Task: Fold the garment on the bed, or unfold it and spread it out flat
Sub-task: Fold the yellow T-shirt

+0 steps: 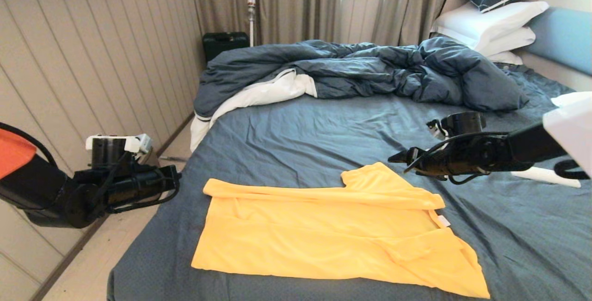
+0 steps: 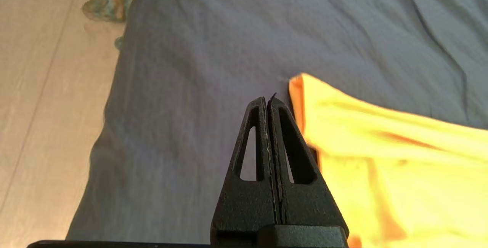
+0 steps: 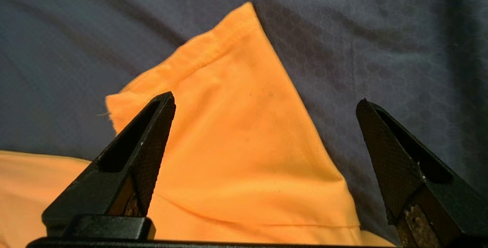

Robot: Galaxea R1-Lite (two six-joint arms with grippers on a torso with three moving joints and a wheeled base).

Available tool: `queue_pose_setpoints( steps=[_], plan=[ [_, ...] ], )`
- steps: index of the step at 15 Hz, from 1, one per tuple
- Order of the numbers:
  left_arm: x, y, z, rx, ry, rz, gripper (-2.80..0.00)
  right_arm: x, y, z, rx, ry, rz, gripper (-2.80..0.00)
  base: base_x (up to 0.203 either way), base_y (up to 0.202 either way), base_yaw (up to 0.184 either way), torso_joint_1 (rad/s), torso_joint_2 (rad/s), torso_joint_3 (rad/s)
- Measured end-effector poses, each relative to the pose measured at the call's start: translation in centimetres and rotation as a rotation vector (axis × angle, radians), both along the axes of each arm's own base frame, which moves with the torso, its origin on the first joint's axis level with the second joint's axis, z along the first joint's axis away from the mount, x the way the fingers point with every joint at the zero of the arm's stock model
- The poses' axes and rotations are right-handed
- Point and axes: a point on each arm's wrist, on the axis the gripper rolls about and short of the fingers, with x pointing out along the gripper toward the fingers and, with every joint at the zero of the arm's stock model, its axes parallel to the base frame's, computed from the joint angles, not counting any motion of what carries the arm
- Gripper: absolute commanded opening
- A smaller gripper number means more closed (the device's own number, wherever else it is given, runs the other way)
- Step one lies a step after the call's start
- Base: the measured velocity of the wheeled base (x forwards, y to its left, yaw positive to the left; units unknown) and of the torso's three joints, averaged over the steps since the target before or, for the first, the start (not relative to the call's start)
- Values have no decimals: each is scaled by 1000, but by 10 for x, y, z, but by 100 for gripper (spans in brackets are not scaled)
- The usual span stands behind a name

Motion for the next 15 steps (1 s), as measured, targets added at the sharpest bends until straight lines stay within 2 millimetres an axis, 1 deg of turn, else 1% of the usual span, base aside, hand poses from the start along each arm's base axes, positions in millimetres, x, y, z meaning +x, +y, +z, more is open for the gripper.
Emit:
queue_pose_setpoints(
  steps=[4, 6, 15],
  plan=[
    [-14, 2, 5, -7, 5, 9, -280, 12, 9, -11, -2, 10, 20, 0, 0, 0, 0, 0, 0, 0],
    [-17, 2, 6, -13, 5, 11, -280, 18, 12, -16, -1, 22, 26, 0, 0, 0, 0, 0, 0, 0],
    [-16, 2, 6, -18, 4, 11, -280, 36, 25, -26, 3, 16, 49, 0, 0, 0, 0, 0, 0, 0]
  ],
)
